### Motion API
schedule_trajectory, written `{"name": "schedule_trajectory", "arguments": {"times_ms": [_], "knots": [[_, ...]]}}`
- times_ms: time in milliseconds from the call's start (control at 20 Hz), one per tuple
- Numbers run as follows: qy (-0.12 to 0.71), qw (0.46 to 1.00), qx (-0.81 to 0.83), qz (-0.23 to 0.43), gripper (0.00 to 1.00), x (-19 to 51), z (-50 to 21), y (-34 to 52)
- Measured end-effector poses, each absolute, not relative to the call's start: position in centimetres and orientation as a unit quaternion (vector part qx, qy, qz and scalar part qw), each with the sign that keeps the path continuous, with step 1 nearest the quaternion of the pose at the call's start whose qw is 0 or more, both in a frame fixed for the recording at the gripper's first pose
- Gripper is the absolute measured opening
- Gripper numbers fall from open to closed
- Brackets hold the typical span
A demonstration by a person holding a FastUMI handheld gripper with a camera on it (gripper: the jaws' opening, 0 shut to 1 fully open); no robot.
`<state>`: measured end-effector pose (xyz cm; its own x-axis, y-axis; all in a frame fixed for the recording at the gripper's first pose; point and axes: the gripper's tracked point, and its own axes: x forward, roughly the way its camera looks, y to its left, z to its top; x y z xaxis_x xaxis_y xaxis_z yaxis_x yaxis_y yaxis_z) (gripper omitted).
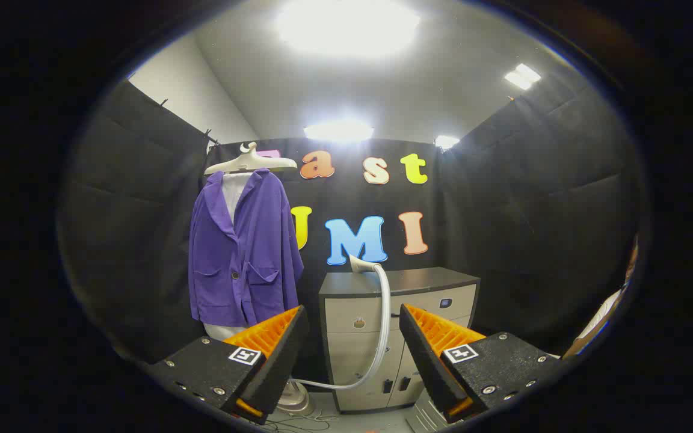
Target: Iron the clothes twice with a garment steamer, once on the left side and once on the right side.
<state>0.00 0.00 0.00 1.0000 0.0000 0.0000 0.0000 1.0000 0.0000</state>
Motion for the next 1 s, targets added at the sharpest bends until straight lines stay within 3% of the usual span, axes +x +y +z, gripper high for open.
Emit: {"name": "schedule_trajectory", "arguments": {"times_ms": [1000], "knots": [[0.006,1.0,0.007,0.006,0.94,0.76,0.68,-0.46]]}}
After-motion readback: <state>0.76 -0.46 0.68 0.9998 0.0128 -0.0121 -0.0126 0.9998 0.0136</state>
